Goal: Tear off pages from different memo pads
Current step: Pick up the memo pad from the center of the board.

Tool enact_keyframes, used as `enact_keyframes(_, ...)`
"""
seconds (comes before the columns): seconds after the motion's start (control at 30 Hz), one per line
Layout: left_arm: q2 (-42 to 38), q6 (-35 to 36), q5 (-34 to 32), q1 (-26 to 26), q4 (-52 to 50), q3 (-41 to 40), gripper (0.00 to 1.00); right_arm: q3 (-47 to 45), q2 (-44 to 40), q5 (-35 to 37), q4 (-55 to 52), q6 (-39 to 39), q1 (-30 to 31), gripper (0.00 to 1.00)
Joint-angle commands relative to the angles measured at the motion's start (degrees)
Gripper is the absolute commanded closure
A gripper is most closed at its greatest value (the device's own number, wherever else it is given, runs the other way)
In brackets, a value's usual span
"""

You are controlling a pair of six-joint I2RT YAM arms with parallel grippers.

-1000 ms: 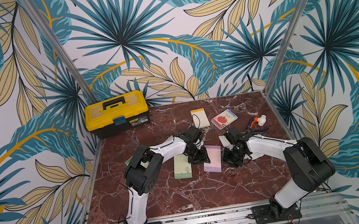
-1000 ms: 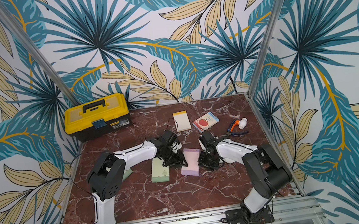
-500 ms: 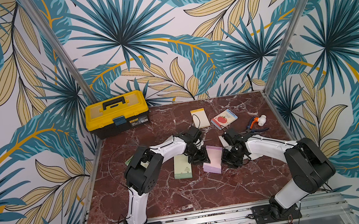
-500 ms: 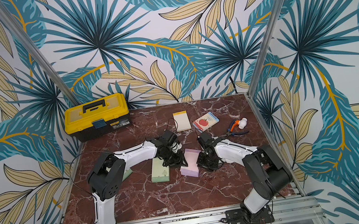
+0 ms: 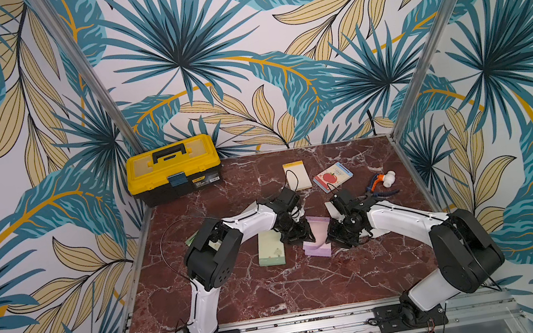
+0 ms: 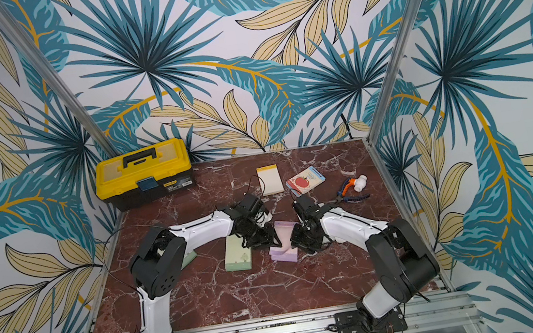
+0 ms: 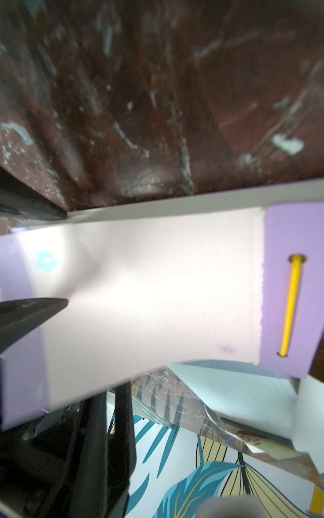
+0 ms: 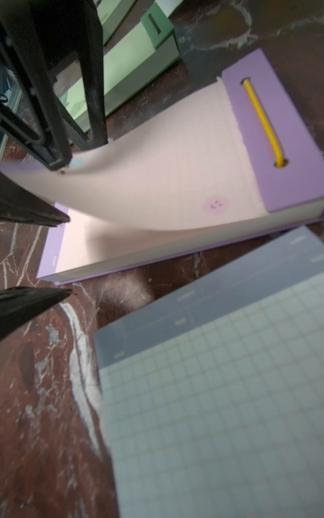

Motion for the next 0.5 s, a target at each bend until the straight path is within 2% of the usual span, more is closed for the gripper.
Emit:
enact_keyframes(0.0, -4.2, 0.0, 2.6, -0.3, 3.4, -1.6, 0.53, 0.3, -1.2, -0.9, 1.3, 1.2, 0.3, 0.61)
enact_keyframes(0.27, -6.5, 0.3, 1.9, -0.2, 1.7, -1.9, 0.52, 0.2, -1.6, -0.6, 1.1, 1.6, 0.3, 0.61)
enact_keyframes(0.47, -9.7, 4.2, -1.7, 1.4, -5.1, -0.4, 0.52, 0.2, -2.2, -0.7, 1.0, 1.6, 0.3, 0.61)
